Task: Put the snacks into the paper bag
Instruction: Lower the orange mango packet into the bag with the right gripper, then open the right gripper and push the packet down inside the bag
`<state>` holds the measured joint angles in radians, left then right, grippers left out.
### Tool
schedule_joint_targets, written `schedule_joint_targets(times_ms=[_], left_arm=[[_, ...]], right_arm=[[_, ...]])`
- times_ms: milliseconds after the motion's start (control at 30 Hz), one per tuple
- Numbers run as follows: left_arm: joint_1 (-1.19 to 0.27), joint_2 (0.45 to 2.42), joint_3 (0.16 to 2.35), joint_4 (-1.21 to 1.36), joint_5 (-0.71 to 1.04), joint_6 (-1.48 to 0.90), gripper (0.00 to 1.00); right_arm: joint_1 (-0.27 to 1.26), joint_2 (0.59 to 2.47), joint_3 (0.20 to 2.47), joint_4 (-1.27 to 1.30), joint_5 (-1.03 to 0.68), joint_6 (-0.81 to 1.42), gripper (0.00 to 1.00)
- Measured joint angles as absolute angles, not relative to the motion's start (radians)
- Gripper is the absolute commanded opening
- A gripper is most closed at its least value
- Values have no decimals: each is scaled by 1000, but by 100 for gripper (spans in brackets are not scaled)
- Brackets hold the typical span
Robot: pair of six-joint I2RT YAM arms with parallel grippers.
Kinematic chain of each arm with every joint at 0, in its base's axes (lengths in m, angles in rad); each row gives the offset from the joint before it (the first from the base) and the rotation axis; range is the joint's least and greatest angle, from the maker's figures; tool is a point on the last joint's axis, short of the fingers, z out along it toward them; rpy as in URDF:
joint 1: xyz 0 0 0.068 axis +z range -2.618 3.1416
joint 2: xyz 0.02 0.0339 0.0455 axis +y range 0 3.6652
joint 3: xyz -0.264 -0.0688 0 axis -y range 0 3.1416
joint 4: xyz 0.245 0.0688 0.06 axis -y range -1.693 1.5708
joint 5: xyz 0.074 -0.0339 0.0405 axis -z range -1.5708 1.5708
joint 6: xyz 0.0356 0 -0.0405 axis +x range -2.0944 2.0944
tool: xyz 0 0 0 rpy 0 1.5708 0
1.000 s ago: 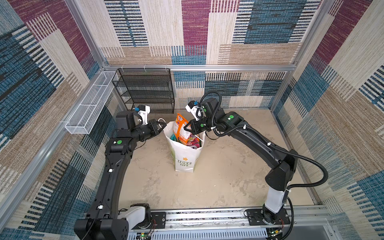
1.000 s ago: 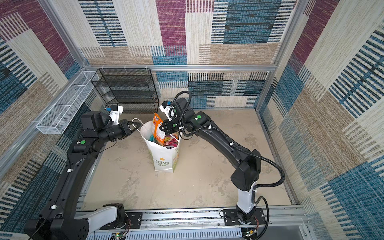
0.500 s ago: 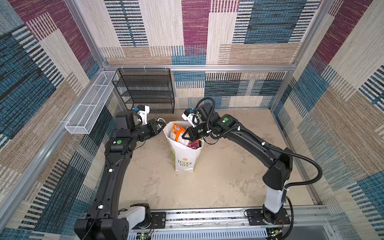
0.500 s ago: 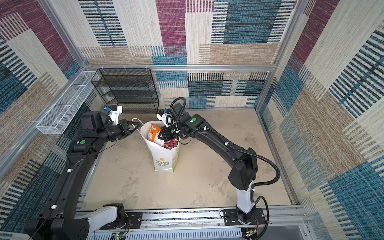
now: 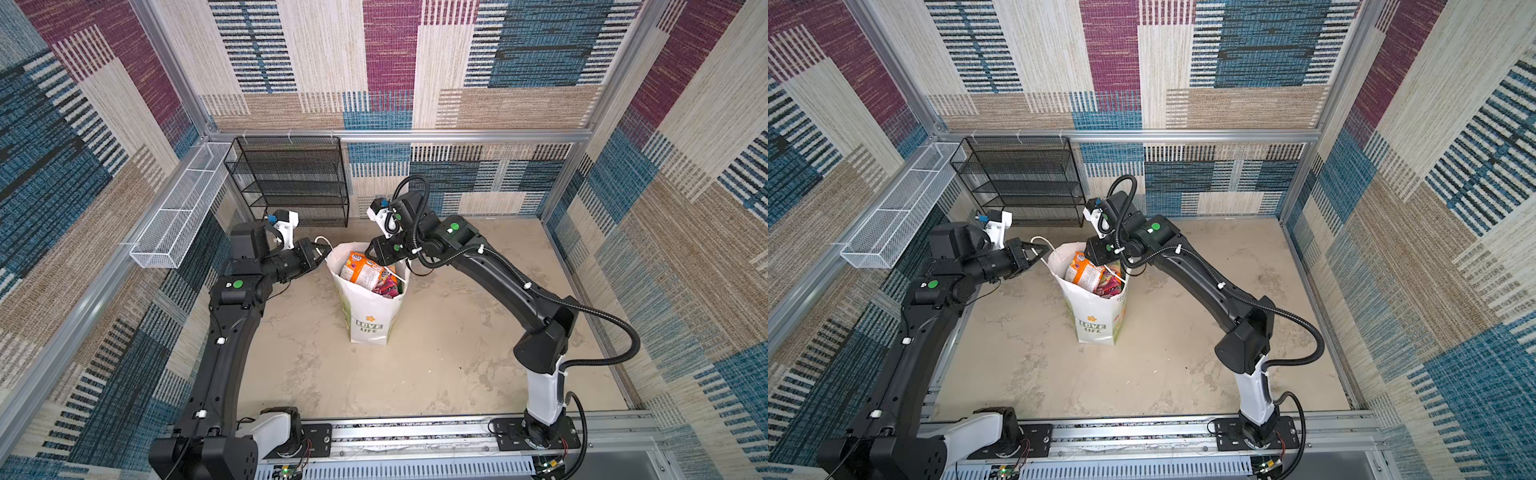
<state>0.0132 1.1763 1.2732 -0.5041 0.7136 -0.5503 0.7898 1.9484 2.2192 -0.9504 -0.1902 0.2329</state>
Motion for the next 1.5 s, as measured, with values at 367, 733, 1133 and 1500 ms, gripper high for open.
schedule_joint_targets(times_ms=[367,733,1133,1500], left_arm=[[16,1178,1272,-501,714,-550,2],[17,1178,1272,-497,714,-550,2],[18,1177,1272,-497,714,-550,2],[19,1177,1271,-490,714,-550,3]], right_arm=[[886,1985,2318,-979,-73,230,17],[889,2119,2332,-1070,11,231,15],[845,2218,2344,-1089,2,220,25],[840,1946,2342,-962,-178,218,58]])
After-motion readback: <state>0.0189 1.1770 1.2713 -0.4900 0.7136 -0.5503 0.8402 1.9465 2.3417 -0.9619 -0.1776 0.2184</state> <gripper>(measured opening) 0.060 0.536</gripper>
